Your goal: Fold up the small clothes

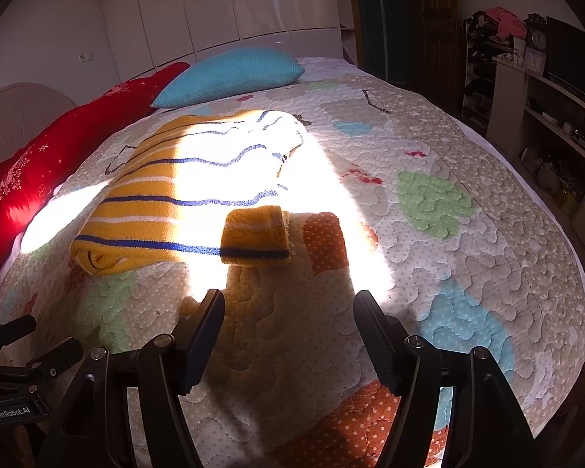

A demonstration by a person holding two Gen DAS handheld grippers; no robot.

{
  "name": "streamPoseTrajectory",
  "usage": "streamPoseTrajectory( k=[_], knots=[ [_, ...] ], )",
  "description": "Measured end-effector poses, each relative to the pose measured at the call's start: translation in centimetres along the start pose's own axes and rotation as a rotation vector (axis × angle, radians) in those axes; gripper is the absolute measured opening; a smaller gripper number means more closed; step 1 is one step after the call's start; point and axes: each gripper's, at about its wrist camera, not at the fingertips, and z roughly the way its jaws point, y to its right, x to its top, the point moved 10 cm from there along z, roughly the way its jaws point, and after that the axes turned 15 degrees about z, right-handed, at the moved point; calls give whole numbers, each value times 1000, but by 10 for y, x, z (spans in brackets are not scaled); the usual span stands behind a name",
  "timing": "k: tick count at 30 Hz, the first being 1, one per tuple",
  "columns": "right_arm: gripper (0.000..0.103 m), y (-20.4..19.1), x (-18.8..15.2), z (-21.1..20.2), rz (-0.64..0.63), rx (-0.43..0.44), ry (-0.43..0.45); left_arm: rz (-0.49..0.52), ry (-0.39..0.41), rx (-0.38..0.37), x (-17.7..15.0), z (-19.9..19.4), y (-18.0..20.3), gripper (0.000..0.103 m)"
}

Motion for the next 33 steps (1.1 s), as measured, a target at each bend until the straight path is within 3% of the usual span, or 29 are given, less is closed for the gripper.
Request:
streamPoseTrajectory(
  k=[33],
  knots=[
    [75,-10,-7,-1,-9,21,-5,-5,-10,-75,-5,2,15,103]
  ],
)
